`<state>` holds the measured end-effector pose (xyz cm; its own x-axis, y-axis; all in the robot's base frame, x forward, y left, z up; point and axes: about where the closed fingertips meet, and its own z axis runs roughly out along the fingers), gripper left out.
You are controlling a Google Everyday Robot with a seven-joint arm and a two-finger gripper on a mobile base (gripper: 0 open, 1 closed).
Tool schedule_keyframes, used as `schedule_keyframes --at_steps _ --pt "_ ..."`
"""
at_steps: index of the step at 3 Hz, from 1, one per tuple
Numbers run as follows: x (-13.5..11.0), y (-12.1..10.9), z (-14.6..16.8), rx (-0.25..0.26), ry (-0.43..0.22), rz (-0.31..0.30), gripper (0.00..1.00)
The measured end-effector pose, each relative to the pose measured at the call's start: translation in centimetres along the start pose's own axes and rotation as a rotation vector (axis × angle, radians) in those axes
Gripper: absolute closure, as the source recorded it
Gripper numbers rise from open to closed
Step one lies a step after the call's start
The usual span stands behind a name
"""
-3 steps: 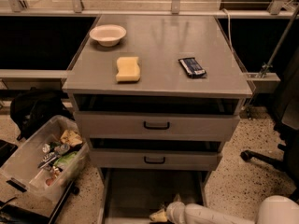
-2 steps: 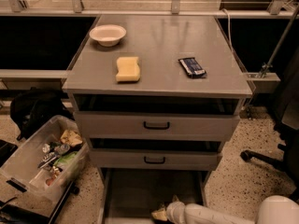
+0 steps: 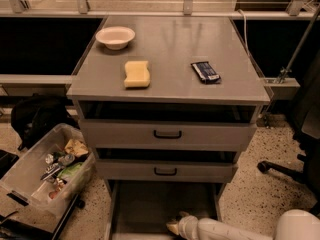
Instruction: Pick water bottle from bottom drawer and place on counter
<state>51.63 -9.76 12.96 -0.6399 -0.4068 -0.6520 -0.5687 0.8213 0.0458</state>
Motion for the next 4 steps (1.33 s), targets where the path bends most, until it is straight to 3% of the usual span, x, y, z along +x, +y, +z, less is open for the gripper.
schedule_keyframes --at_steps 1,2,3,4 --pt "0.0 0.0 0.0 0.000 0.000 0.000 0.88" --pt "0.0 0.0 0.0 0.000 0.000 0.000 1.00" --pt "0.0 0.0 0.0 0.000 0.000 0.000 1.00" --pt "-1.0 1.5 -2.5 0.018 -0.026 -0.030 1.00"
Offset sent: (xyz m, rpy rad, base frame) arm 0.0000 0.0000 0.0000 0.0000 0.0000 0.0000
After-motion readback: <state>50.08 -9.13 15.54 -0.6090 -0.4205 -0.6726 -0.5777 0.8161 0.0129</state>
